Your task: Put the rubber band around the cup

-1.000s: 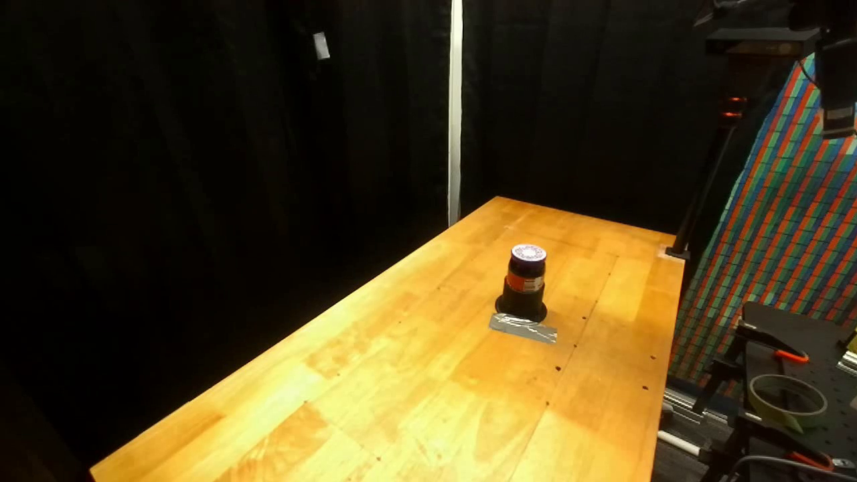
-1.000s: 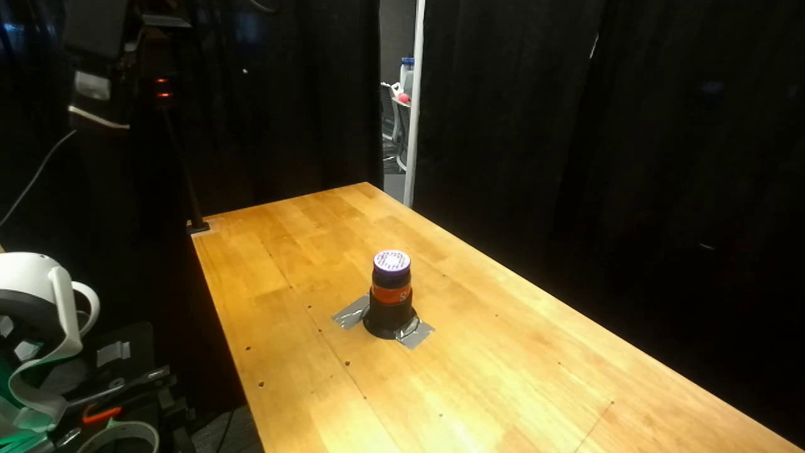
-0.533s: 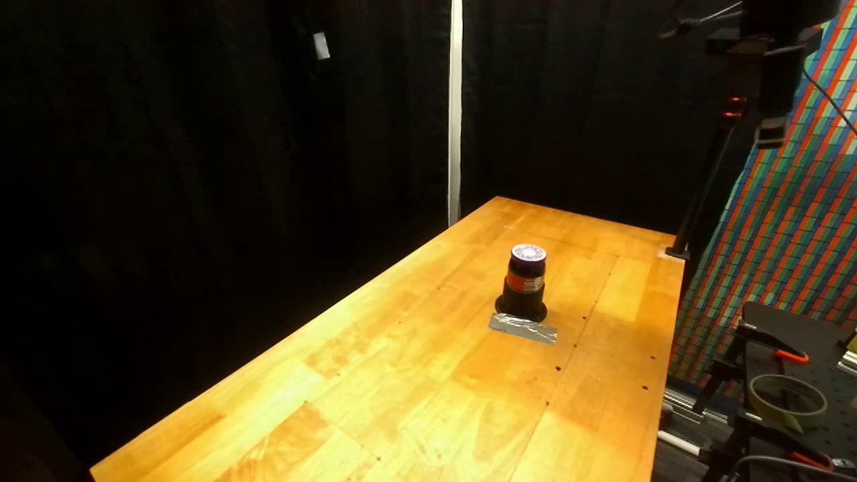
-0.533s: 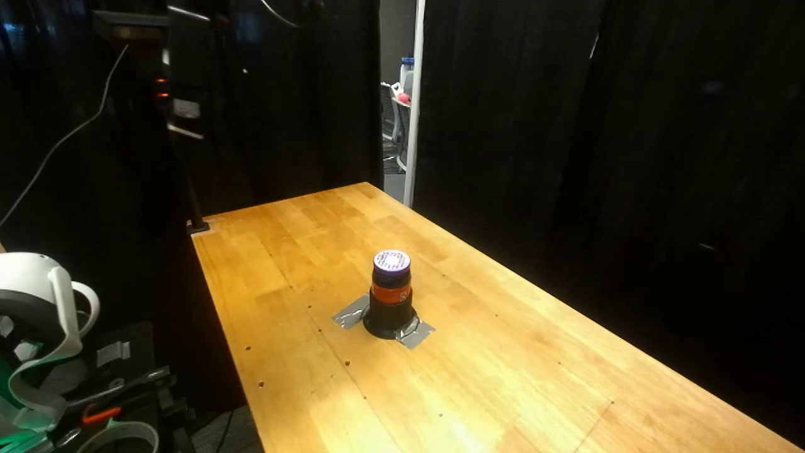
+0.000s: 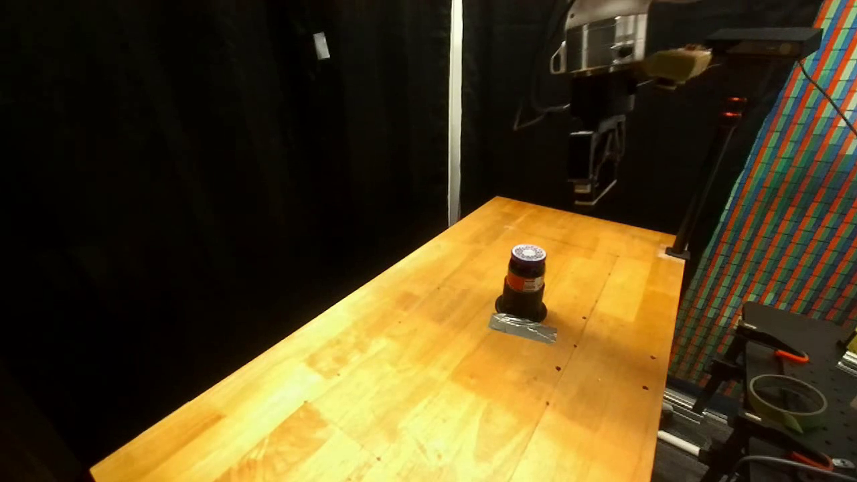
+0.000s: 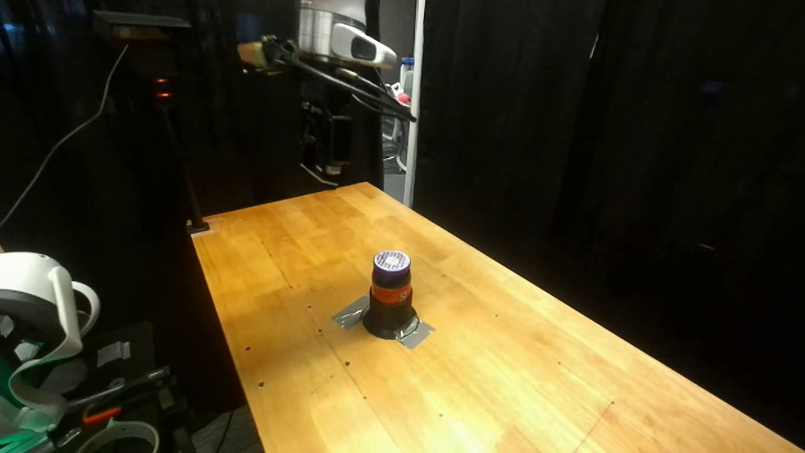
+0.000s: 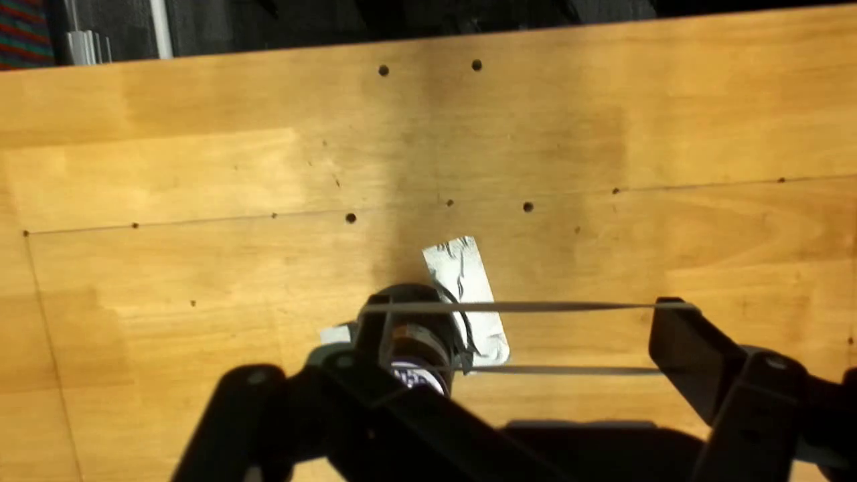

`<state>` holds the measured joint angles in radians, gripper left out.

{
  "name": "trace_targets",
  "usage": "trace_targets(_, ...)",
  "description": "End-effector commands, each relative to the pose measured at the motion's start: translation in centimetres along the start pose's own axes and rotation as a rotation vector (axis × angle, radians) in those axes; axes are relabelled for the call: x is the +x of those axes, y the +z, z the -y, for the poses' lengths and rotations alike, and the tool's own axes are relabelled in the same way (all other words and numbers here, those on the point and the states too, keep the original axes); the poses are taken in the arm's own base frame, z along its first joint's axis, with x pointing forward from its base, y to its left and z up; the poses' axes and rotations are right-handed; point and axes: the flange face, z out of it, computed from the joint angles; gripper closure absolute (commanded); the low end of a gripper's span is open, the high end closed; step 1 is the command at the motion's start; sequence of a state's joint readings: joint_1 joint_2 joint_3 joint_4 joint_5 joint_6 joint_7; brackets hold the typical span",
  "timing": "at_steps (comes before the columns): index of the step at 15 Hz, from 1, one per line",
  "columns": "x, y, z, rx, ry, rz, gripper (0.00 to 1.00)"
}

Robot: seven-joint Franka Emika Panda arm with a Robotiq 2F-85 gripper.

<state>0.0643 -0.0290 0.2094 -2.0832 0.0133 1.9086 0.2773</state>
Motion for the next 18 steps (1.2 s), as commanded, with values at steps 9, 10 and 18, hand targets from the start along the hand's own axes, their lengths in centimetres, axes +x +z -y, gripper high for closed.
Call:
trace_targets(9,14.7,9.2,0.2,-0.080,0.160,-0.034,0.00)
trace_targets(10,15.3,9.6,-0.2,-0.087,0.175,-0.038,0.00)
trace_targets(18,17.7,12.9,-2.9,-0.117,0.250,0.005,0.00)
